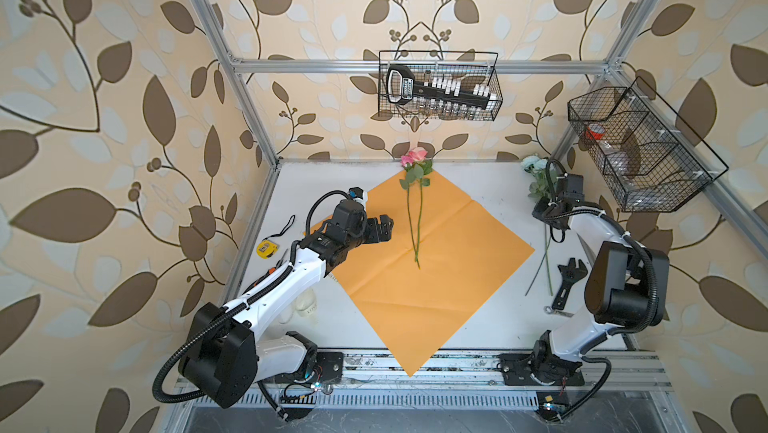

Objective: Tie the bouquet of fake flowers
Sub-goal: 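Open the right gripper and move it back to grasp a pale blue flower stem, then lift the pale blue flower and carry it over the paper with the right gripper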

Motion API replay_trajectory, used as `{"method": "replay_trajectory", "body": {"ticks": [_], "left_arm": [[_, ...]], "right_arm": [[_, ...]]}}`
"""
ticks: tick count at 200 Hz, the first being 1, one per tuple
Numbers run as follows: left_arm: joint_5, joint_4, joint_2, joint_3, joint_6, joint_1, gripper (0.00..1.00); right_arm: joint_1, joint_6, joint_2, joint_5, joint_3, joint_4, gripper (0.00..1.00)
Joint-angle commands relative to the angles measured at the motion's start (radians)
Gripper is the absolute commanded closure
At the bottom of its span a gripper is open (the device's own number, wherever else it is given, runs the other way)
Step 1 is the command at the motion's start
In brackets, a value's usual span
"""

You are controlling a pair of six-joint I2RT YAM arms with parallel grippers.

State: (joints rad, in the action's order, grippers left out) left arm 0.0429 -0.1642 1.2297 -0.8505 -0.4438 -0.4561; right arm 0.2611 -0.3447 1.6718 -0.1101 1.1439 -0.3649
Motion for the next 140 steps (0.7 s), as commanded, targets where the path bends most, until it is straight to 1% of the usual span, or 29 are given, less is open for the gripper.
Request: {"method": "replay_trajectory", "body": {"ticks": [1, 44, 78, 95, 117, 140], "left_arm": [[-0.014, 0.015, -0.029, 0.007, 0.021, 0.013, 0.01], [0.001, 0.030, -0.029, 0.016, 0.018, 0.013, 0.01], [0.003, 0.034, -0.030, 0.021, 0.019, 0.013, 0.01], [0.005, 0.037, -0.024, 0.022, 0.018, 0.013, 0.01], [0.002, 0.037, -0.017, 0.019, 0.019, 0.013, 0.01], [-0.002, 0.030, -0.016, 0.018, 0.018, 0.013, 0.01]], "right_arm": [[0.012, 0.028, 0.026, -0.048, -0.009, 0.005, 0.58], [0.039, 0.042, 0.114, -0.037, 0.002, 0.011, 0.59], [0.051, 0.042, 0.178, -0.087, 0.037, -0.010, 0.59], [0.059, 0.041, 0.201, -0.092, 0.046, -0.015, 0.58], [0.064, 0.038, 0.235, -0.076, 0.051, -0.026, 0.58], [0.064, 0.037, 0.264, -0.023, 0.057, -0.025, 0.58]]}}
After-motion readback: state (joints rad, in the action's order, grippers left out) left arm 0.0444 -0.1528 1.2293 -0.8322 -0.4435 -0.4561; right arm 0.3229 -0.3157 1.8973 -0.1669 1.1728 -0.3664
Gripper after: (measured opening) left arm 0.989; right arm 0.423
